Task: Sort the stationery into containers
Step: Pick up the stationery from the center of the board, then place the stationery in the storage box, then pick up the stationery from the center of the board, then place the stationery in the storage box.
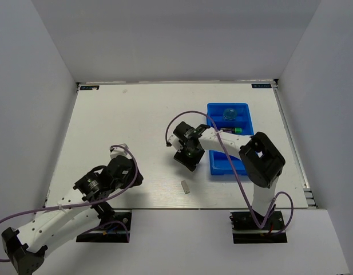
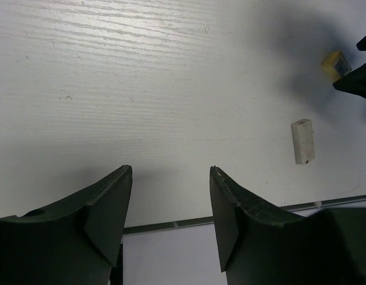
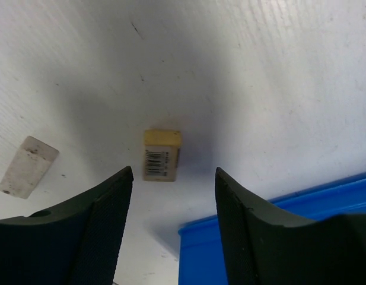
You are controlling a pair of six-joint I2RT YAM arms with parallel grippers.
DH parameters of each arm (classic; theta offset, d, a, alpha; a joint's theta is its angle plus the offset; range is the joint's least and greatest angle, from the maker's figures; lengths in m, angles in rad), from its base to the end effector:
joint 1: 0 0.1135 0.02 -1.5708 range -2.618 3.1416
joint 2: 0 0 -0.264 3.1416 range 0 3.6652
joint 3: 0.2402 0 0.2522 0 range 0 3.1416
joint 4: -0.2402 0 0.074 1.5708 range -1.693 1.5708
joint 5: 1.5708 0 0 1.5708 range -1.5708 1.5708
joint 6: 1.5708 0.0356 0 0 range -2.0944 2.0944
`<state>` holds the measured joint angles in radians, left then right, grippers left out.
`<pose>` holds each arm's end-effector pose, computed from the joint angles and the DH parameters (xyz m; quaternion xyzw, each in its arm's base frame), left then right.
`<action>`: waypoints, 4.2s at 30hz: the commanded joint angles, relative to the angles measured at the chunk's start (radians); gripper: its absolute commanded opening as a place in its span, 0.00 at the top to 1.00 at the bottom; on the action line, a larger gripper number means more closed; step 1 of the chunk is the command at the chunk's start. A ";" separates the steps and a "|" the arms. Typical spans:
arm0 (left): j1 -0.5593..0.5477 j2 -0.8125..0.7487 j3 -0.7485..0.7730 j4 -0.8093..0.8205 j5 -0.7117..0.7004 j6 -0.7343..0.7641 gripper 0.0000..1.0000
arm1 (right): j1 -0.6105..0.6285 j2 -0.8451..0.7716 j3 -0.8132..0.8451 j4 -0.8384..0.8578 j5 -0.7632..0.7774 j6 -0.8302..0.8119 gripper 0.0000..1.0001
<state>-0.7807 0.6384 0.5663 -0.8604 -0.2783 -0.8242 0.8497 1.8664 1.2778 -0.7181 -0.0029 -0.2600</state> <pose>0.0929 -0.0783 0.2261 -0.0640 0.9392 -0.1319 0.3106 0.2393 0.2724 0.1741 -0.5224 0.8425 0.0396 0.1256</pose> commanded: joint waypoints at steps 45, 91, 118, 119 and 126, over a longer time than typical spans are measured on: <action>-0.299 0.787 0.331 0.396 0.054 -0.239 0.57 | -0.227 -0.629 -0.204 -0.238 0.207 -0.525 1.00; -0.407 1.201 0.690 -0.037 -0.050 -0.658 0.50 | -0.538 -0.797 -0.294 -0.075 -0.131 -0.329 0.60; -0.540 1.124 0.856 0.269 -0.466 0.207 1.00 | -0.615 -0.961 -0.377 0.008 -0.046 -0.111 1.00; -0.540 1.118 0.850 0.349 -0.457 0.276 1.00 | -0.618 -0.966 -0.383 0.012 -0.052 -0.101 1.00; -0.535 1.213 0.995 0.498 -0.407 0.457 1.00 | -0.623 -1.000 -0.434 0.031 -0.028 -0.064 1.00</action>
<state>-1.3212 1.8324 1.4754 -0.4927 -0.6769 -0.5026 0.2352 0.8951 0.8532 -0.7376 -0.0544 -0.3626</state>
